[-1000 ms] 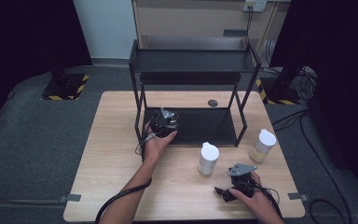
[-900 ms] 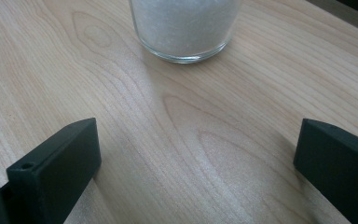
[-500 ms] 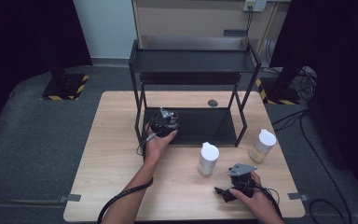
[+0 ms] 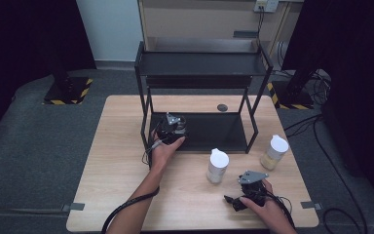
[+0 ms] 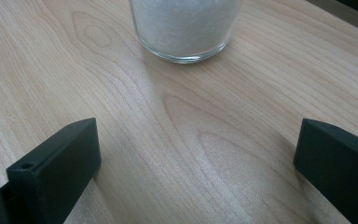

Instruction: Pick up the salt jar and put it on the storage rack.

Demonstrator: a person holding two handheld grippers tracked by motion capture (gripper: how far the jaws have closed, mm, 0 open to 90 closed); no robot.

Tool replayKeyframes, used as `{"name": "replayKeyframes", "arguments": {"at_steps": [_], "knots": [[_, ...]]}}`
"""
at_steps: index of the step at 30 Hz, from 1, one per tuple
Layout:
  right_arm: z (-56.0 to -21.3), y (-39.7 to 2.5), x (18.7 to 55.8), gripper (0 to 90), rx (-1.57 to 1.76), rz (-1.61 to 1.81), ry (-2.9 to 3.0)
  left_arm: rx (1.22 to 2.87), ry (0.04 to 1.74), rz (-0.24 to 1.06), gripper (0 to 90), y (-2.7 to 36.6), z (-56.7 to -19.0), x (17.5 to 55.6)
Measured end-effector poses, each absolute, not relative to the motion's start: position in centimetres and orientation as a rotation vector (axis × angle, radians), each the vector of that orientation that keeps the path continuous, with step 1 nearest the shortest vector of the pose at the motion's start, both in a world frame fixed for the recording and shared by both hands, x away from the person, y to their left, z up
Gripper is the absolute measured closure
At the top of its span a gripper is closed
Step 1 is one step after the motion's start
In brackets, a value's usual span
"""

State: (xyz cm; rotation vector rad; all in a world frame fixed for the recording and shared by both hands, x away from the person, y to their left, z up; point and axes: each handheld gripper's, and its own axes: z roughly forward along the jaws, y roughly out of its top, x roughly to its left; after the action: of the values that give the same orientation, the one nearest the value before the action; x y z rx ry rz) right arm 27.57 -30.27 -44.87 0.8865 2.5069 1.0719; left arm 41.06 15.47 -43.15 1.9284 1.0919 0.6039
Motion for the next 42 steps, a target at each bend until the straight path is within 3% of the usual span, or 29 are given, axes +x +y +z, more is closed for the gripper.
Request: {"name": "replayKeyframes", "arguments": {"at_steps": [4,11,42], "knots": [[-44.9,-30.3,27.6,0.9,0.886,1.072,2.507,1.929,1.087,0.606,10.8,15.5,-43.3,41.0],[-44.9,-30.3,27.6,1.0,0.886,1.072,2.507,1.927,1.096,0.628,4.8,15.7,-43.2,40.5],[-44.9,-30.3,27.6,0.9,0.887,1.072,2.507,1.993,1.032,0.792,4.2,14.8,-42.0,37.3]]}}
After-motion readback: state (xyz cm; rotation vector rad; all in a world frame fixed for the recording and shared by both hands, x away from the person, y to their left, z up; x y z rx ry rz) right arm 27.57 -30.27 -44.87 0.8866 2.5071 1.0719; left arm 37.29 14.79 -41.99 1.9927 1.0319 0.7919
